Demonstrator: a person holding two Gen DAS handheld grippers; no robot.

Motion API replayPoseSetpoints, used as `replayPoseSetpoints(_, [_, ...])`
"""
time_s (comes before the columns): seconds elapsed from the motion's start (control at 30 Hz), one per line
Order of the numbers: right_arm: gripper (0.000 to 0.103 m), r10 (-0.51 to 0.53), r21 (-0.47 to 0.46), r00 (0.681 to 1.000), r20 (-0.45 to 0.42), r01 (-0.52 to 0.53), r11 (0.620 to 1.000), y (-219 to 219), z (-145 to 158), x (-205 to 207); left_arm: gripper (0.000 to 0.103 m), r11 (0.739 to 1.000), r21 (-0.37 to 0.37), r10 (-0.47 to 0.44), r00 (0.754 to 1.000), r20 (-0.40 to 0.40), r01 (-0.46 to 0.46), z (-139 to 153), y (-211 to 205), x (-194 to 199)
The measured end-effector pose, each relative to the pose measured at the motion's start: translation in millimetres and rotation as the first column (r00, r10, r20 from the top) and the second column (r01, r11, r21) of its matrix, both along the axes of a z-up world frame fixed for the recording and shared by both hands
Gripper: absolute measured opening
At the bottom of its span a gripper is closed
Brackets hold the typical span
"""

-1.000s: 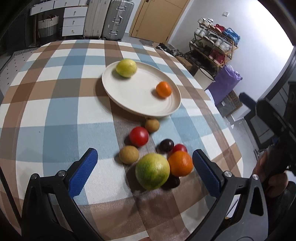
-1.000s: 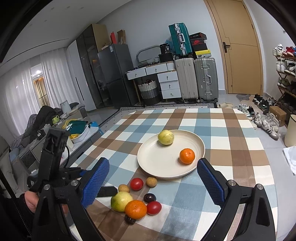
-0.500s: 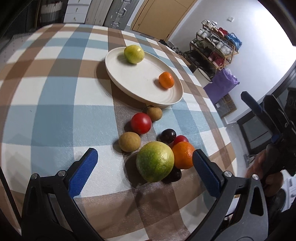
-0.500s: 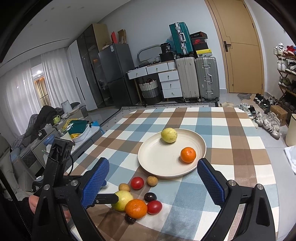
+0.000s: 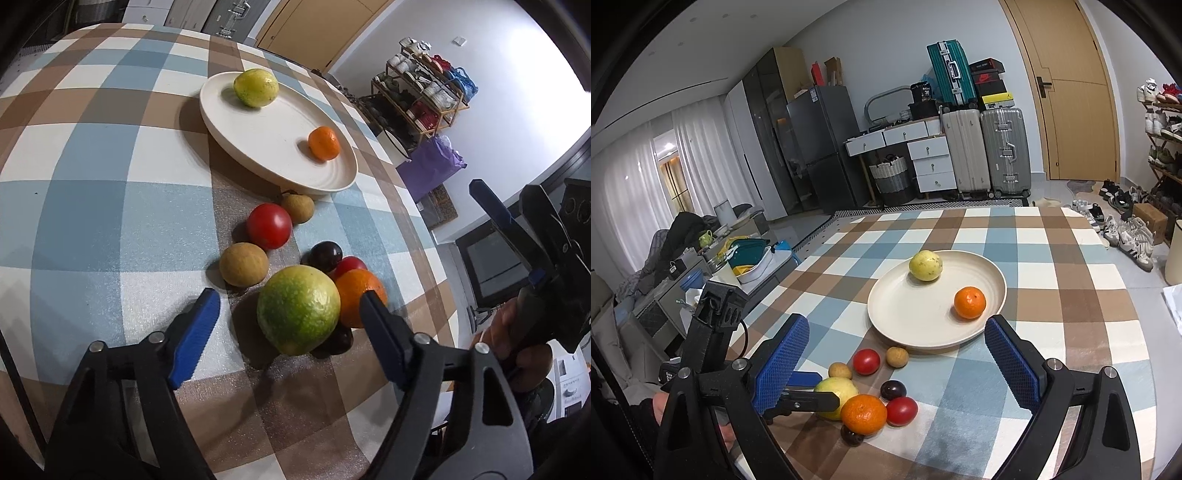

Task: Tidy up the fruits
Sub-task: 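Grasp the green citrus with the left gripper while the right gripper grasps the yellow pear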

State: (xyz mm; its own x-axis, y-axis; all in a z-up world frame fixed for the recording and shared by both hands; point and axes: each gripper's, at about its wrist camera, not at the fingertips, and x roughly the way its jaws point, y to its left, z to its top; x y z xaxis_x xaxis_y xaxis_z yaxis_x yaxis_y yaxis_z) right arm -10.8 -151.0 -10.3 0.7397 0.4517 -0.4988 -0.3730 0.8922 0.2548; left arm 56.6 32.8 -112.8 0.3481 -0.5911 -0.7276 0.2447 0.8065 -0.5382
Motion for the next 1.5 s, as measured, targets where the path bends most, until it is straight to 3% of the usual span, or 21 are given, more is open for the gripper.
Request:
replayPoseSetpoints(0.2, [0.098,-0.002,0.001,1.0,0.0,0.002,1.0,1,-1,0,0.052,1.0,-0.026,-0.015,1.0,-0.018,0.014,-6,-1,3])
replayPoseSetpoints(0.33, [0.098,-0.001,0.002,1.0,-0.001,0.001,1.0,0,0,0,0.045,0.999,-0.047,-0.026,1.0,-0.016,0.026,-8,-3,3])
replayPoseSetpoints(0.97, [0.098,-0.007,0.008,1.0,-0.014,0.007,1.0,0,-7,2,0.045,0.991,-0.132,0.0,0.999,-0.034,-0.004,-16,6,5])
replayPoseSetpoints(1.5, [0.098,-0.003,0.011,0.999,-0.036,0.003,1.0,-3,-15,2,0.045,0.99,-0.135,0.031,0.999,-0.043,-0.037,-18,16,2])
